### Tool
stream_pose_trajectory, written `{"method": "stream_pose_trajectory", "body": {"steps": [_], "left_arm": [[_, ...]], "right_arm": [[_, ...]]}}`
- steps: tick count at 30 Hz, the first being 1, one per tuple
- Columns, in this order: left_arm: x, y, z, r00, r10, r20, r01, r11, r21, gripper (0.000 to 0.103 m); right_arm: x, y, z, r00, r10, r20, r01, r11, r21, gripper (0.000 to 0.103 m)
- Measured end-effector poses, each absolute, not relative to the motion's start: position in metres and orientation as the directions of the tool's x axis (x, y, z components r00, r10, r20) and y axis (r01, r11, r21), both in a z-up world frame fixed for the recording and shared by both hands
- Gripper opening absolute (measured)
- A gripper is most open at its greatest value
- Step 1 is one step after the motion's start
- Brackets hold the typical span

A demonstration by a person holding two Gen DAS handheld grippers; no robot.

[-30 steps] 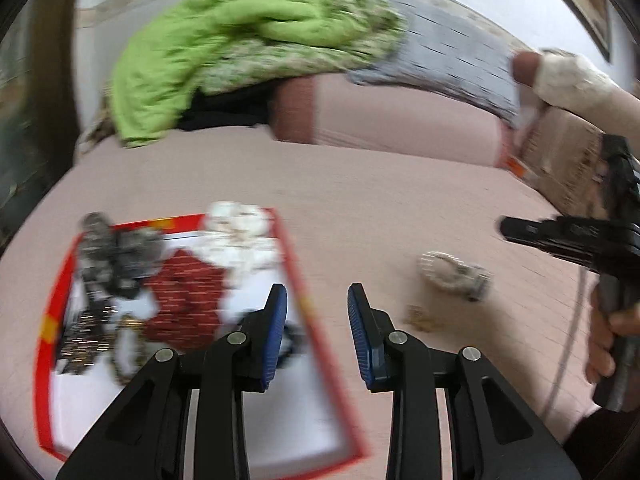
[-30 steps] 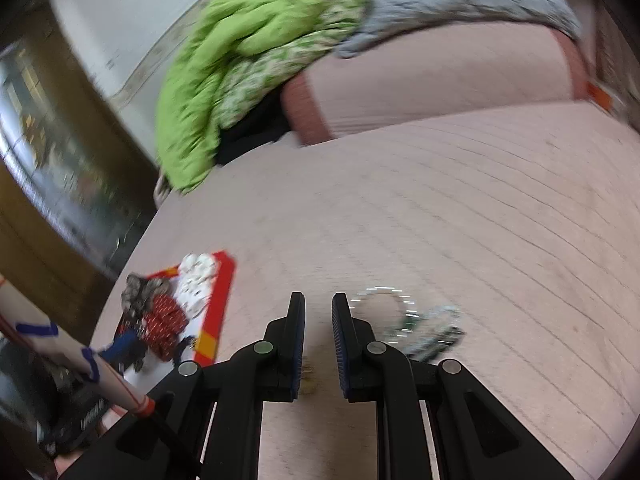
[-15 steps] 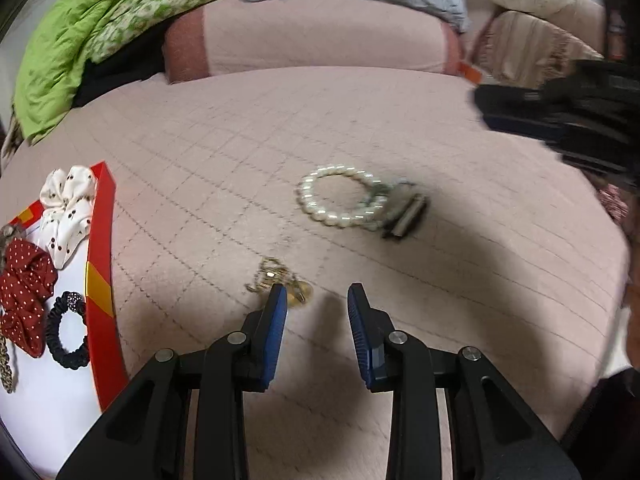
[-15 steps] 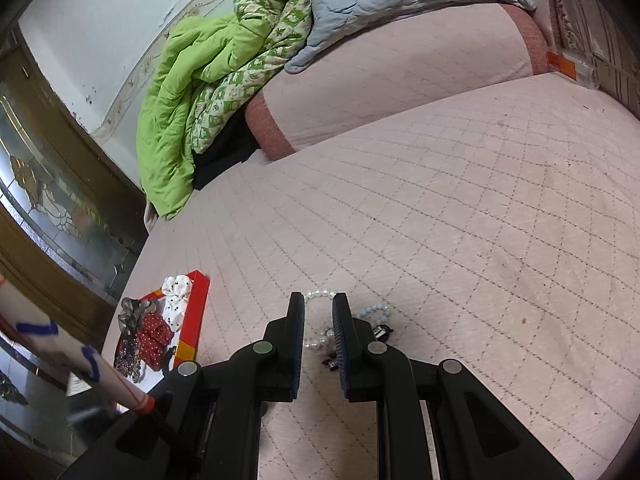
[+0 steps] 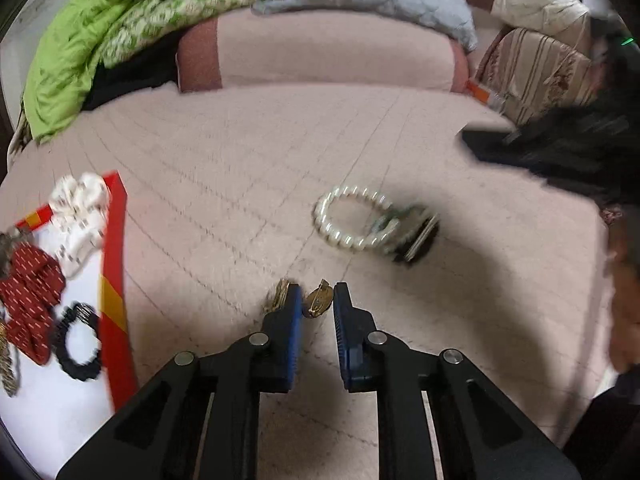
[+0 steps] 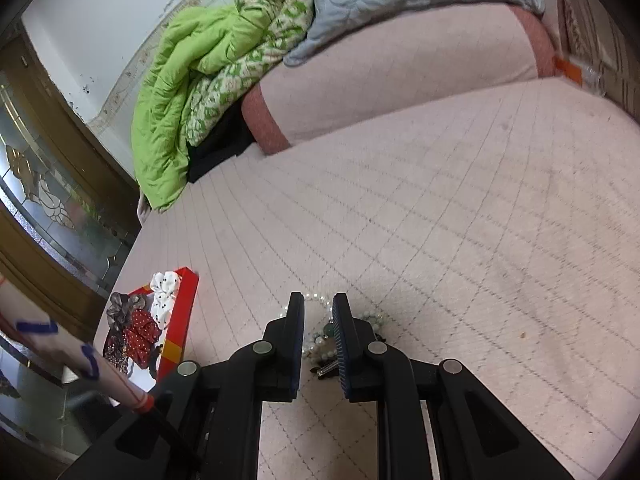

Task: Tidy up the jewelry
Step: 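Grasp the small gold charm with the left gripper while the right grasps the pearl bracelet, then lift the pearl bracelet with the right gripper while the left holds the gold charm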

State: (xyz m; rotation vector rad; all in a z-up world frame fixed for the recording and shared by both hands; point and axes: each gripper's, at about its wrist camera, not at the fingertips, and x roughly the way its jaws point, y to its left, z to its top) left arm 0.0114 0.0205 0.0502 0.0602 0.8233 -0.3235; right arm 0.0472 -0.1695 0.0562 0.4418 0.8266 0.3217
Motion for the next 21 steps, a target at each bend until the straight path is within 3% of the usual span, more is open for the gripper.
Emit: {"method": "stream_pose_trajectory", "body": {"steps": [6,11,19,21], "left_arm": [[0.008,0.043,0.081,0.668,-0.316,-0.673,0.315,0.940,-0.129,0.015],[0.010,0.067,0.083,0.671,-0.341,-0.658,0.294,0.937,-0.186,0.015],[0.009,0.075,0.086,0.675,-0.361,-0.643,0.305,0.930,-0.202,0.015],[0.010,0.074,0.086,0.678,-0.360,-0.641,0.305,0.931,-0.201,0.015]], "right_arm": [[0.072,-0.157,0.031,0.554,0.495,-0.670,-0.105,0.839,0.534,0.016],[0.088,-0.135,0.014,0.510,0.462,-0.725,-0.110,0.871,0.478,0.016],[0.102,-0.094,-0.003,0.483,0.278,-0.830,-0.188,0.959,0.212,0.015],[0.100,-0.089,-0.002,0.495,0.235,-0.836,-0.203,0.967,0.152,0.008]]}}
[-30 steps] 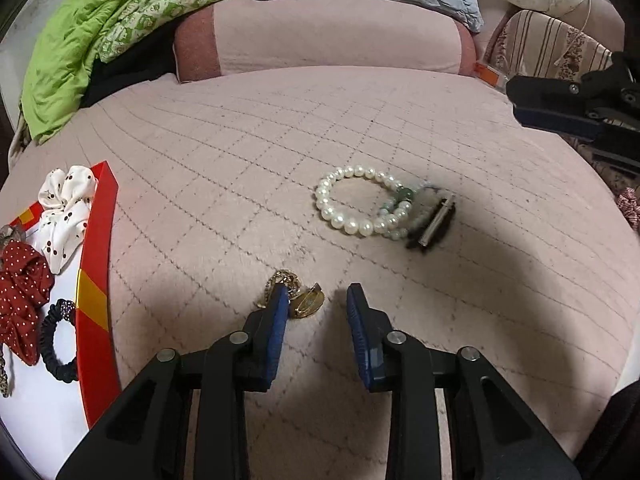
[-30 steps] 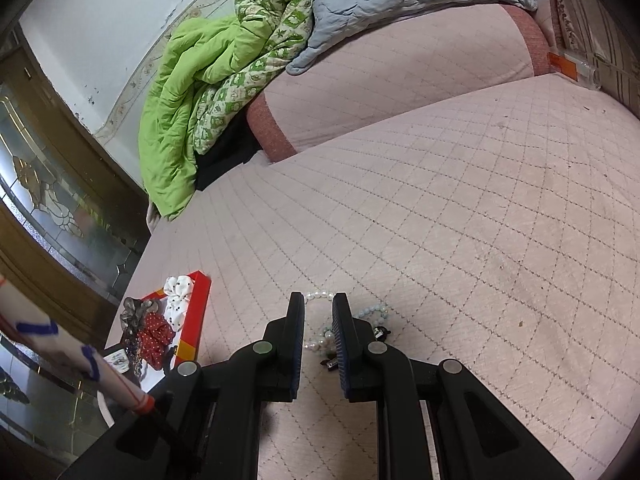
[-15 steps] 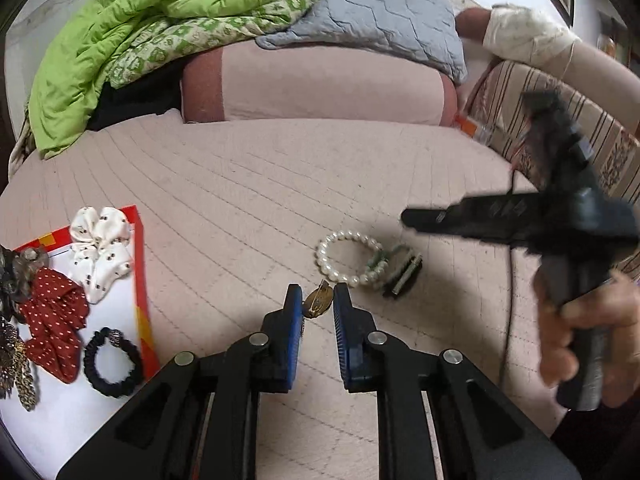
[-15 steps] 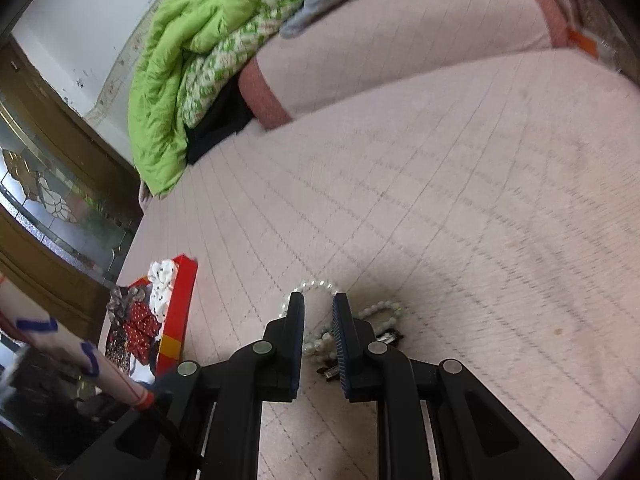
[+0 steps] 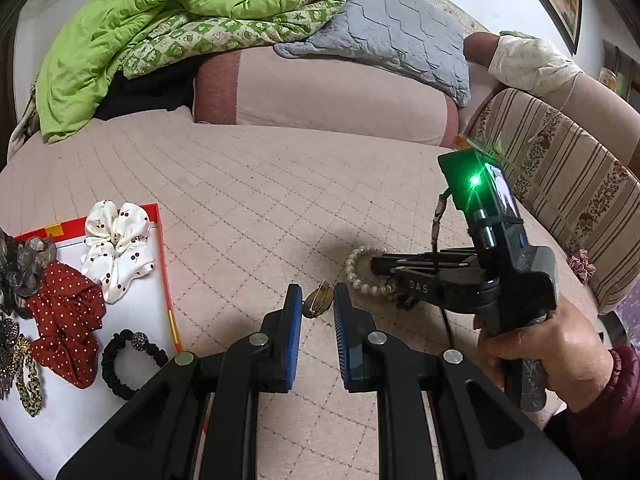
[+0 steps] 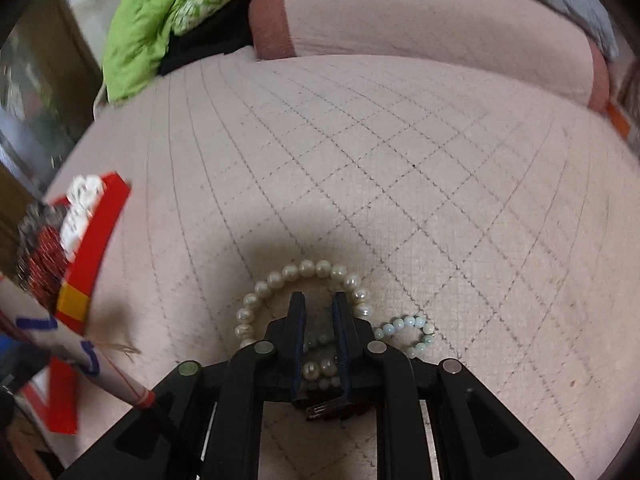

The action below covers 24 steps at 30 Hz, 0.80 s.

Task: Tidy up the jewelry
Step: 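Lift the pearl bracelet with the right gripper while the left holds the gold charm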

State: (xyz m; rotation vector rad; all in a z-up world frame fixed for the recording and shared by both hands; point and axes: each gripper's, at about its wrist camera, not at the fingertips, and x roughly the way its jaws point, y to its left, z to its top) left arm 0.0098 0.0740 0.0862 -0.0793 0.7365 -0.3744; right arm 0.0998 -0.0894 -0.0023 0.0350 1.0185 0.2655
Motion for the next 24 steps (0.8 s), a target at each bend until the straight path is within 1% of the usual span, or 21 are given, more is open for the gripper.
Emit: {"method": "stream_pose_trajectory", "body": {"steps": [1,3,6,9,11,12,13,14,22,23,24], "left_arm": [[0.010,0.074,0.086,0.678,-0.362,-0.640,0.306,0.930,-0.203,0.015],[0.010,0.073,0.086,0.678,-0.367,-0.637,0.307,0.929,-0.208,0.015],[0.010,0.072,0.087,0.680,-0.367,-0.634,0.311,0.928,-0.204,0.015],[0.010,0.071,0.087,0.682,-0.365,-0.634,0.309,0.929,-0.203,0.015],[0.011,0.070,0.085,0.679,-0.363,-0.638,0.307,0.930,-0.203,0.015],[0.011,0.069,0.085,0.676,-0.363,-0.641,0.308,0.930,-0.201,0.015],[0.011,0.068,0.084,0.676,-0.362,-0.642,0.309,0.930,-0.199,0.015],[0.011,0.067,0.084,0.675,-0.362,-0.643,0.311,0.930,-0.197,0.015],[0.013,0.067,0.082,0.666,-0.364,-0.651,0.321,0.928,-0.191,0.015],[0.013,0.068,0.082,0.667,-0.365,-0.649,0.322,0.927,-0.190,0.015],[0.013,0.068,0.082,0.669,-0.363,-0.648,0.321,0.928,-0.188,0.015]], "right_arm": [[0.099,-0.090,-0.001,0.498,0.222,-0.838,-0.198,0.970,0.140,0.006],[0.097,-0.096,0.001,0.501,0.234,-0.833,-0.184,0.969,0.162,0.003],[0.090,-0.107,0.015,0.537,0.276,-0.797,-0.172,0.961,0.217,0.003],[0.082,-0.115,0.031,0.581,0.288,-0.761,-0.172,0.958,0.231,0.003],[0.081,-0.116,0.033,0.590,0.278,-0.758,-0.172,0.961,0.218,0.004],[0.083,-0.115,0.029,0.577,0.272,-0.770,-0.173,0.962,0.211,0.007],[0.086,-0.114,0.024,0.556,0.275,-0.784,-0.175,0.961,0.214,0.018],[0.087,-0.113,0.018,0.530,0.279,-0.801,-0.173,0.960,0.221,0.024],[0.098,-0.098,0.001,0.495,0.229,-0.838,-0.186,0.970,0.155,0.023],[0.099,-0.097,0.001,0.498,0.222,-0.838,-0.189,0.971,0.145,0.015],[0.099,-0.097,0.002,0.502,0.216,-0.837,-0.186,0.973,0.139,0.010]]}}
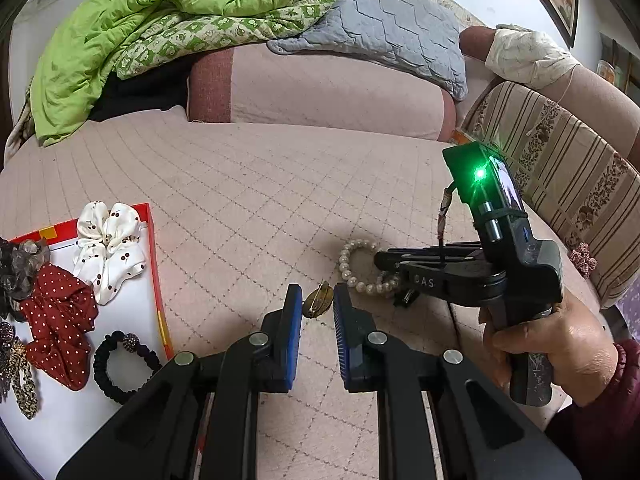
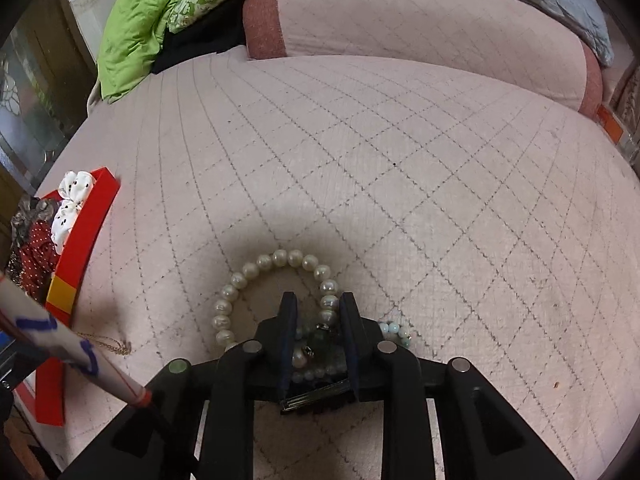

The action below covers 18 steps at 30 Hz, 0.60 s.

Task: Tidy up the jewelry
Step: 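Lift the pearl bracelet with the right gripper while the left holds the gold charm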

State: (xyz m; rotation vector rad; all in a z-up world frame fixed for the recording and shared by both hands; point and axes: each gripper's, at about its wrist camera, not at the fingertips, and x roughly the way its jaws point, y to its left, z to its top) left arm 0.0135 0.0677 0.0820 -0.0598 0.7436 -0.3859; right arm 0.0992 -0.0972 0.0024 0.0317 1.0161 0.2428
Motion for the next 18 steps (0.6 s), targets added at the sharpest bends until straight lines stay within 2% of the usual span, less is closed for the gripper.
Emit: {"method": "stream_pose_trajectory", "body": {"steps": [5,12,18], "left_arm": [[0.012,0.069,0.084,0.678,-0.364,-0.639,0.319,0.928,-0.190,0.015],[0.007,0.063,0.090,0.695,-0.366,-0.619,0.327,0.928,-0.182,0.015],[-0.001,0.057,0.098,0.711,-0.370,-0.598,0.337,0.926,-0.172,0.015]], "right_arm": [[0.095,-0.100,0.018,0.547,0.249,-0.799,-0.182,0.967,0.177,0.010],[0.072,-0.110,0.065,0.674,0.319,-0.666,-0.187,0.946,0.264,0.010],[0.054,-0.115,0.084,0.717,0.349,-0.603,-0.191,0.931,0.312,0.010]]}}
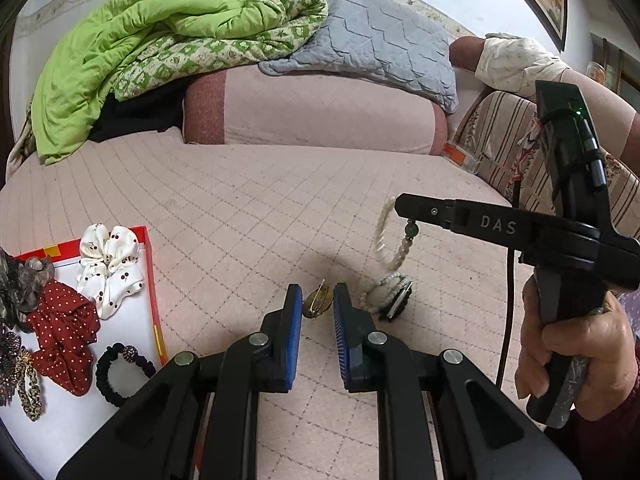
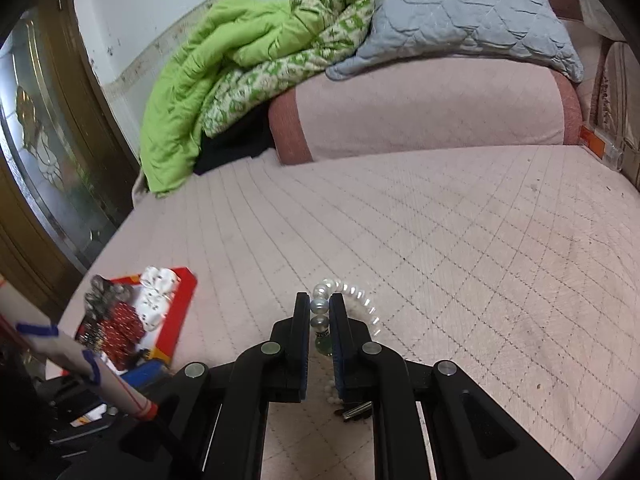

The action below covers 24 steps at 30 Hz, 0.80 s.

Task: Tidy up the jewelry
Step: 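Lift the pearl bracelet with the right gripper while the left holds the gold charm, then carry the gold charm and pearl bracelet into the tray and open both grippers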

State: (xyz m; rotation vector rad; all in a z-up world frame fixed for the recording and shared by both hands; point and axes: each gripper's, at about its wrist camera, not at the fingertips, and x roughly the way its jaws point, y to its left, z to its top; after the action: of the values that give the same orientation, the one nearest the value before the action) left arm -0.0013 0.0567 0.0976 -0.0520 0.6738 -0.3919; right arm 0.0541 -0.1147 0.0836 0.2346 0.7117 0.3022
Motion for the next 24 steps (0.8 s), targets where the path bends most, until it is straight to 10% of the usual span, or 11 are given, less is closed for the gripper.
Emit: {"method": "stream_pose_trajectory", "body": {"steps": [24], "left_arm": [[-0.064,0.219,0.109,0.798,-0.170,-0.578,0.039,0.972,-0.232,0.015]], "right_arm": [[-0.029,0.028,0.110,0.605,0.605,-0.517,-0.495,0.795,0.350,0.010]]}}
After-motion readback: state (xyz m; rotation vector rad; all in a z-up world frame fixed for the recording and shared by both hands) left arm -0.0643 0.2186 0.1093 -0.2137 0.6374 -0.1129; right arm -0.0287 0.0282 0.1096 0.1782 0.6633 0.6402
